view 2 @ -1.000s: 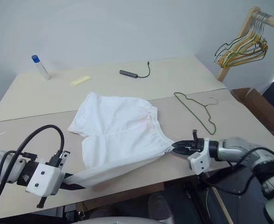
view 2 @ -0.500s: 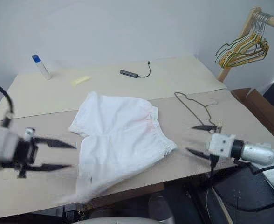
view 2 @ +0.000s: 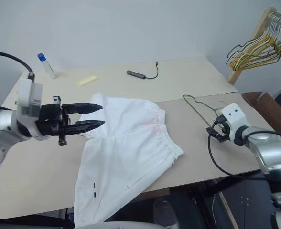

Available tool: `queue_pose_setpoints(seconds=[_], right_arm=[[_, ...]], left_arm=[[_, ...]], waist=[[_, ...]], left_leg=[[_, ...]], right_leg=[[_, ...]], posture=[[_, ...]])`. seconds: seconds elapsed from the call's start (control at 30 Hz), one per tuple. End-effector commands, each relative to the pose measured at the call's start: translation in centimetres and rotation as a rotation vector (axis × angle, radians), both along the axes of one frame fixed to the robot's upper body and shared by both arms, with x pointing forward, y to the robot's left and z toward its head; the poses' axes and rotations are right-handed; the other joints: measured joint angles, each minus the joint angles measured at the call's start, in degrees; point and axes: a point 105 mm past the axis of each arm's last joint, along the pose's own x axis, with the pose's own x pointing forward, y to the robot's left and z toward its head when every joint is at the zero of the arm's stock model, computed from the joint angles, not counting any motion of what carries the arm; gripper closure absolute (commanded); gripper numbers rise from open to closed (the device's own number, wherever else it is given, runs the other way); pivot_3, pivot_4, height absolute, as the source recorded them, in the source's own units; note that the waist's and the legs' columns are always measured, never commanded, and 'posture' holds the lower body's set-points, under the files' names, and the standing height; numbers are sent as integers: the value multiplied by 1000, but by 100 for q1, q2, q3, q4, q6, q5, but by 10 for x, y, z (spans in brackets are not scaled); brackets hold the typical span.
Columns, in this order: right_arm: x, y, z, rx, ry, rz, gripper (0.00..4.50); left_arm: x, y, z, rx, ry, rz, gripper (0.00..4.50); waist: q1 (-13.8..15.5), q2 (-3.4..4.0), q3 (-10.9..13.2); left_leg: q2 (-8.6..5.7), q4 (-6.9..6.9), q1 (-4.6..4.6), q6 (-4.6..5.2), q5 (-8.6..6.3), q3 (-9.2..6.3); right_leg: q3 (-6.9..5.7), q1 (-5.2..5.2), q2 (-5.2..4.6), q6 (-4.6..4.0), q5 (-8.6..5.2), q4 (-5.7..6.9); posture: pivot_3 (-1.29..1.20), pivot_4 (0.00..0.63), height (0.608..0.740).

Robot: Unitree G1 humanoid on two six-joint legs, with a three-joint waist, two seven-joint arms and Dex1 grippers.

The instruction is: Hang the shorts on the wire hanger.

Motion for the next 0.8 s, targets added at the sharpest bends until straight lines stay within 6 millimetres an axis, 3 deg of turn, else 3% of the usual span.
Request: queue_pose_setpoints(seconds=[0.03, 0.2, 0.33, 0.53, 0.63, 0.8], right_arm=[[13, -27, 0, -27, 47, -192, 144], [29, -34, 4, 78, 32, -282, 144], [29, -34, 3, 163, 54, -300, 144], [23, -42, -12, 226, 135, -407, 144], [19, -42, -20, 251, 177, -441, 686], [12, -40, -30, 285, 247, -462, 2454]], left_arm=[[3, -6, 6, -18, -27, -9, 2402], [1, -11, 3, -25, -29, -21, 2402], [-2, -8, 1, -20, -28, -9, 2402], [-4, -8, -1, -13, -34, -11, 2402], [-4, -9, -2, -11, -34, -11, 2402], [-4, -9, -2, -9, -35, -12, 2402]], waist=[[-13, 2, 1], [-72, 3, 2], [-80, 3, 2], [-137, 3, 2], [-159, 3, 2], [-153, 0, 0]], left_leg=[[-1, 0, 0, 0, 0, 2], [-3, 0, -5, 0, 0, -1], [-2, 0, -12, 1, 0, -7], [-3, 0, 0, 0, 1, -7], [-2, 0, 2, 0, 1, -8], [-2, 0, 2, 0, 0, -12]], right_leg=[[3, 0, 0, 0, 0, 0], [3, -1, 2, 1, 0, -4], [1, -2, 2, 3, 1, -8], [2, 8, 2, 3, 3, -6], [3, 11, 3, 4, 2, -8], [2, 12, 5, 4, 2, -8]], posture=[[-166, 0, 740], [-144, 0, 740], [-132, 0, 740], [-128, 0, 740], [-129, 0, 740], [-128, 0, 740]])
